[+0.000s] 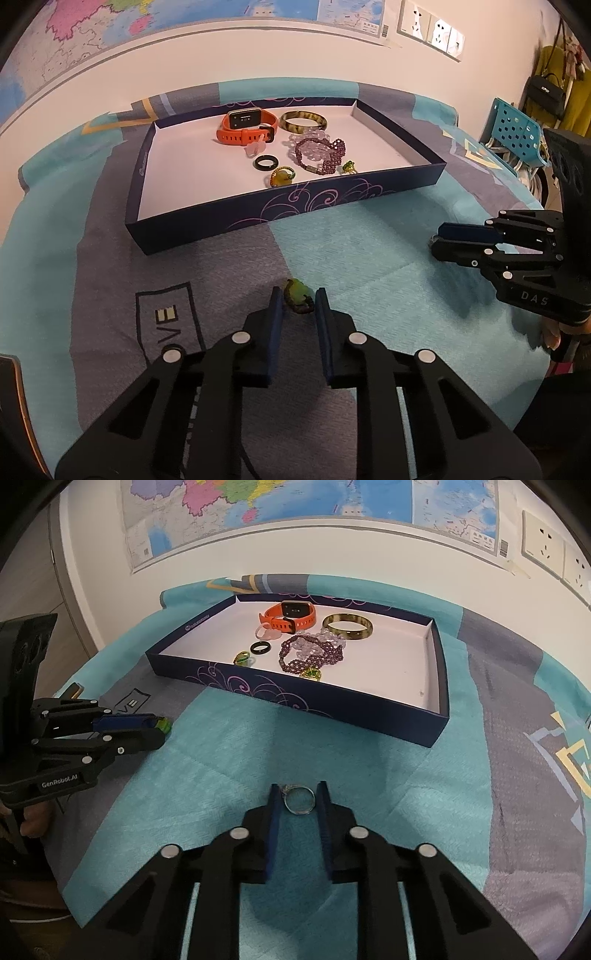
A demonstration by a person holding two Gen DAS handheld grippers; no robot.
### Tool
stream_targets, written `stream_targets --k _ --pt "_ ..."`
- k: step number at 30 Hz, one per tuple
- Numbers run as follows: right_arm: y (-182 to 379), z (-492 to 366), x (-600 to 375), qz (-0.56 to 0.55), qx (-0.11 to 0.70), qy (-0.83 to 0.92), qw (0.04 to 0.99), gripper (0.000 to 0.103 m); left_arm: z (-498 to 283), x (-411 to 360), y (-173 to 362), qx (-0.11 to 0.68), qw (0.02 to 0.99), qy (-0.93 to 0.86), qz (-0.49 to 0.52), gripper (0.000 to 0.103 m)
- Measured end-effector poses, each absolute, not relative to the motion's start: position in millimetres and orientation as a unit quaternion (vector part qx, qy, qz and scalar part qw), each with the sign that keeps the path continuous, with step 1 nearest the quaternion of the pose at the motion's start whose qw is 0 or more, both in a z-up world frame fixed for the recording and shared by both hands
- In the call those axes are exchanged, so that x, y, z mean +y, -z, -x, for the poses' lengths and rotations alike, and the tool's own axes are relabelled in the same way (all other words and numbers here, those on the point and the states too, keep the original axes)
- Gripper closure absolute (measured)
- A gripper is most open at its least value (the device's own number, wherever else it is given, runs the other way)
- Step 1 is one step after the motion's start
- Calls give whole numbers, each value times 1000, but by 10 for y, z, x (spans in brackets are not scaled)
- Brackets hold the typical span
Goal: Organize jewelry
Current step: 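Move the right tool to the silver ring and grasp it while the left tool approaches the green ring, then lift the silver ring with the right tool while the left tool grasps the green ring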
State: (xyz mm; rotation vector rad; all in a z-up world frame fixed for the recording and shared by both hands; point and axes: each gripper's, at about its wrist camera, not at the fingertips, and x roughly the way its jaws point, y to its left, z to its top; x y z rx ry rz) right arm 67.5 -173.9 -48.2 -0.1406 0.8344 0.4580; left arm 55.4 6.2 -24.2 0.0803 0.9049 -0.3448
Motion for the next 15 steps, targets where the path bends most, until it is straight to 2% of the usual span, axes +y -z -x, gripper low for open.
stream_targets --k 15 --pt "424 -681 -1801 35 394 -235 888 86 -567 110 224 433 886 165 -26 88"
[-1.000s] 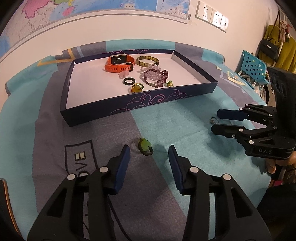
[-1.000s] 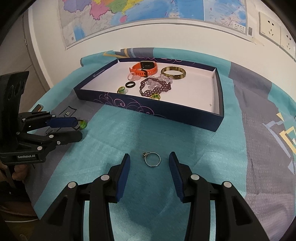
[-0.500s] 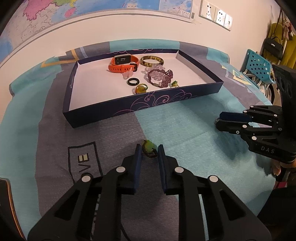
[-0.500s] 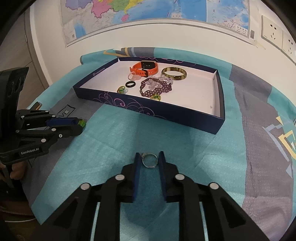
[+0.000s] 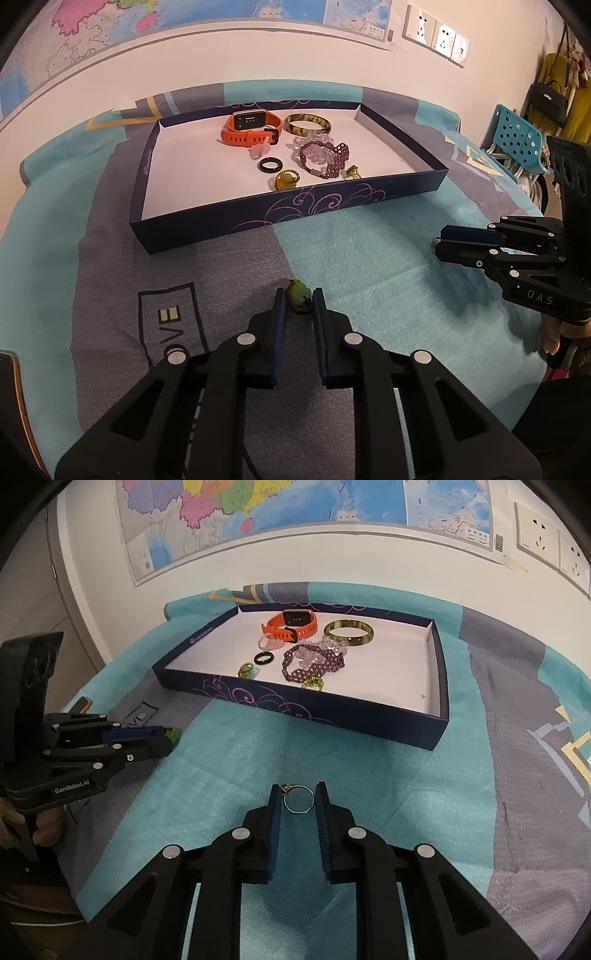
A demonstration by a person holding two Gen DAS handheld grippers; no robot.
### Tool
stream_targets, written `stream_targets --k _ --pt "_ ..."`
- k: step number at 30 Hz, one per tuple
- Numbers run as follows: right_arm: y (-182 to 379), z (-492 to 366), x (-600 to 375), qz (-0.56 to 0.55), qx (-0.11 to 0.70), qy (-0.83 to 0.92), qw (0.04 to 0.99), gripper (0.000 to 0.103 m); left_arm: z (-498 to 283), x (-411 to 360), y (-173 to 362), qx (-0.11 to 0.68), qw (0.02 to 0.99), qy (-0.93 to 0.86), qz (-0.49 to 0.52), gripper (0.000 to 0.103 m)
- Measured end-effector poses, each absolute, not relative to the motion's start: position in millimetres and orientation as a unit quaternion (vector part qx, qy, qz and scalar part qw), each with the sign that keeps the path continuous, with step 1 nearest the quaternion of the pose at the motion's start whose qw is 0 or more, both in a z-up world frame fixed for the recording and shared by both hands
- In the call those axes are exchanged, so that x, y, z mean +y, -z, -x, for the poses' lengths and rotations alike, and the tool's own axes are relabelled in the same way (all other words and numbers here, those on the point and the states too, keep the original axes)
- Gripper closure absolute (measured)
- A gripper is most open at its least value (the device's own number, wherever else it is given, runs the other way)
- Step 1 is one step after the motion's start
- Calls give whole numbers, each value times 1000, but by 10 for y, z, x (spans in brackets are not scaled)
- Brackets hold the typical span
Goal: Organize jewelry
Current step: 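Lift the silver ring with the right tool while the left tool grasps the green ring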
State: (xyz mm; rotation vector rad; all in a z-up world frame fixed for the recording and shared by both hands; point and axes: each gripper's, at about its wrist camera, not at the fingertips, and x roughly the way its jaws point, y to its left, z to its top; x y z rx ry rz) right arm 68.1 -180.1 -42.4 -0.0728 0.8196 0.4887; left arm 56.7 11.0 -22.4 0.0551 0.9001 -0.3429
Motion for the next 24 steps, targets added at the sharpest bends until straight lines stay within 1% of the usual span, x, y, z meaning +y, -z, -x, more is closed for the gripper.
stream_targets --k 12,24 --pt "332 -693 -1862 4 385 -250 889 86 -518 147 83 414 895 168 -16 88" --pt "192 -746 -1825 0 365 -259 894 86 -512 134 -51 396 901 174 -11 88"
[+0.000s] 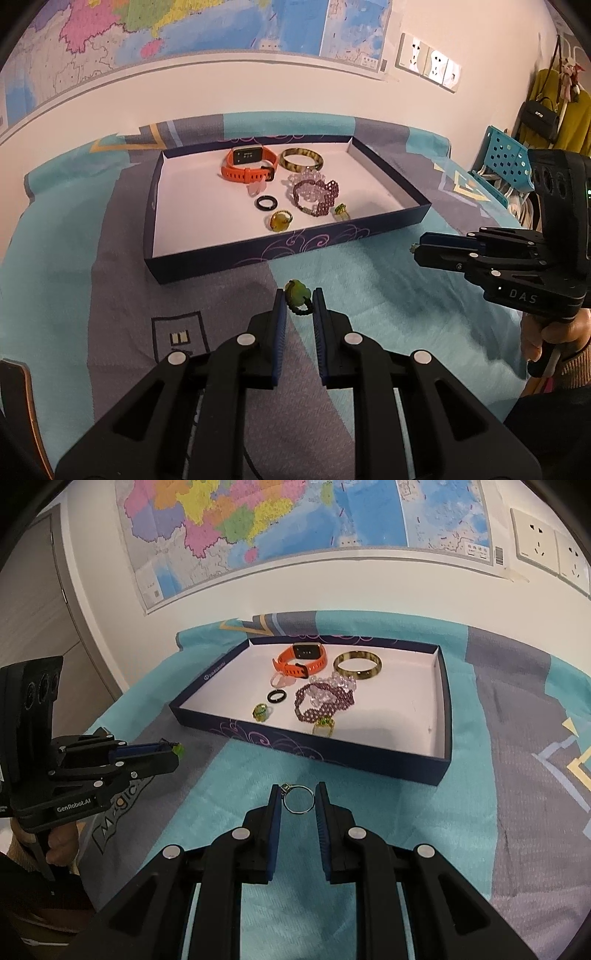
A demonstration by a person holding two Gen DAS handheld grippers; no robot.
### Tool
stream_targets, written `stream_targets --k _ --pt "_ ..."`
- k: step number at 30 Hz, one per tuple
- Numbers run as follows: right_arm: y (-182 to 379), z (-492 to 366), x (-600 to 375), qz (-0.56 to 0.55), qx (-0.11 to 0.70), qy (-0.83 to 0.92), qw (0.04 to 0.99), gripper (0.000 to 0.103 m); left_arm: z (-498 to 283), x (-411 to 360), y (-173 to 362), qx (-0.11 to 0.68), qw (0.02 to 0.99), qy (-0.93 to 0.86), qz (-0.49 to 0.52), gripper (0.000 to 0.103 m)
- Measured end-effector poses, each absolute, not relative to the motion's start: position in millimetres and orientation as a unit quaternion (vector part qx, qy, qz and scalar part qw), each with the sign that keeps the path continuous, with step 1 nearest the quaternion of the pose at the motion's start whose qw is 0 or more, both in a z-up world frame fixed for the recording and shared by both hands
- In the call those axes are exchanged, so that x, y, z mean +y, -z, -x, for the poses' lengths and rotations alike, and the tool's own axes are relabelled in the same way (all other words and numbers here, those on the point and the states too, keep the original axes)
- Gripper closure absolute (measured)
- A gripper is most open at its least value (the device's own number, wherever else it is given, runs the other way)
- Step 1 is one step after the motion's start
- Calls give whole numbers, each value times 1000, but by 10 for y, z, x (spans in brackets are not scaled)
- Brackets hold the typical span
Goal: Organize jewelry
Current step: 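Lift the silver ring with the right tool while the left tool grasps the green ring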
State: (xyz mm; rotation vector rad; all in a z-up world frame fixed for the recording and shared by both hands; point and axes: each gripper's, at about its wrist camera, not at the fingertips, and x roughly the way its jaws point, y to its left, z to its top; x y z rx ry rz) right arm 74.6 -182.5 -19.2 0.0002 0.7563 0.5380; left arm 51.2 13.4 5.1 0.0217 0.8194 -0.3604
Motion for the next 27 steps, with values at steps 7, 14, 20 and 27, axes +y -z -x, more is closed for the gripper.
stream_targets --k 7,14,20,27 --pt "135 -766 -1784 5 358 -264 896 86 -539 125 -101 388 904 176 -10 88" --pt "100 -800 -1748 9 353 -268 896 86 -567 121 -138 383 906 177 -11 88" --pt "70 -828 -1737 11 349 -270 898 86 -594 107 -173 378 908 178 -13 88" --pt "29 -873 -1706 14 343 -270 900 86 -615 87 -188 376 909 178 -14 88"
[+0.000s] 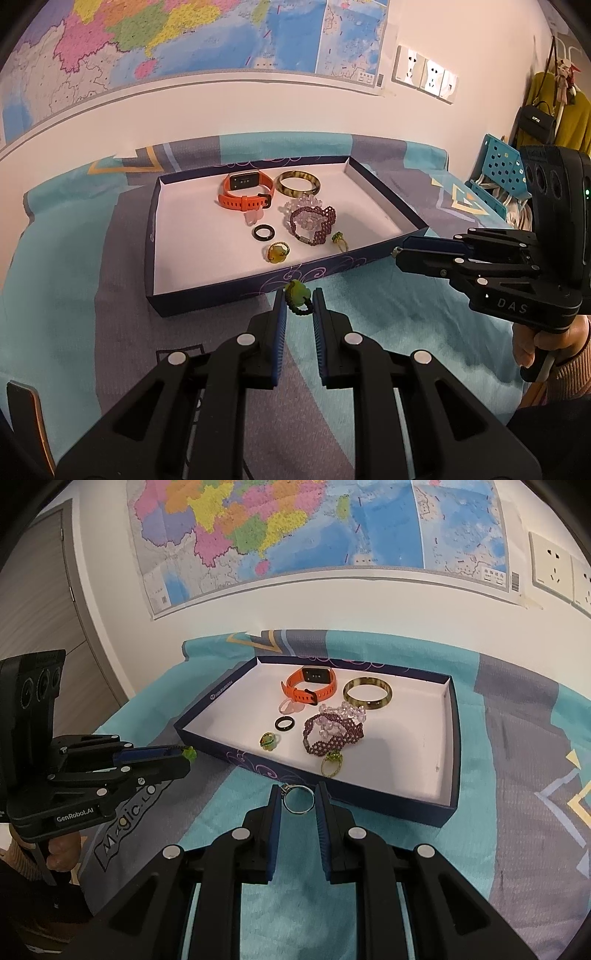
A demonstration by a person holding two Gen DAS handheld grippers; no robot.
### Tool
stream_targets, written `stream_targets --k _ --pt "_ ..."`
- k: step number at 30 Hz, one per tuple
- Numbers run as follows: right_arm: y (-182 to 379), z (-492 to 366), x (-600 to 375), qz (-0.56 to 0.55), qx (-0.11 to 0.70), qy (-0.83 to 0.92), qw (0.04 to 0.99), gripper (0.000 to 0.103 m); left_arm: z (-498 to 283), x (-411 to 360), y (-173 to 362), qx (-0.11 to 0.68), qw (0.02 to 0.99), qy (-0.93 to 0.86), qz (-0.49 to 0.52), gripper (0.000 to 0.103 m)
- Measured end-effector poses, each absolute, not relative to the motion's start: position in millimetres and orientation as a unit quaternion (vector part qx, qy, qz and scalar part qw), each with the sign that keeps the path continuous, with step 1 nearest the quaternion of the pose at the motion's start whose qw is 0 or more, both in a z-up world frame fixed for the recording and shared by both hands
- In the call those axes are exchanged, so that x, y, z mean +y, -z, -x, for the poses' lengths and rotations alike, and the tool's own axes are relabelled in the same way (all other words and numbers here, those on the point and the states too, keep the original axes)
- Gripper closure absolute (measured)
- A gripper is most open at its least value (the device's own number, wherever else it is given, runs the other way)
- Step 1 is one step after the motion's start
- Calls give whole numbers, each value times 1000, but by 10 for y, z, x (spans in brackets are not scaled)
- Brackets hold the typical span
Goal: Organize jewelry
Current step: 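Lift the silver ring with the right tool while the left tool grasps the green ring, then carry the silver ring into the box with the right tool while the left tool carries the green ring there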
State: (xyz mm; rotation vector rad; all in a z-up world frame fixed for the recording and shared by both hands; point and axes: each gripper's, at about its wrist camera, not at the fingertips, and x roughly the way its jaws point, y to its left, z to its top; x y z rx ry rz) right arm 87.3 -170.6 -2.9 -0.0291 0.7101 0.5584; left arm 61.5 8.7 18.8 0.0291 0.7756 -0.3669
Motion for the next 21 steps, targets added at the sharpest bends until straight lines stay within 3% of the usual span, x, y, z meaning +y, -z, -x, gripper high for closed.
stream_targets --k 21 --pt "-60 -978 -1661 17 333 -273 902 86 -752 33 -297 363 914 178 -21 88"
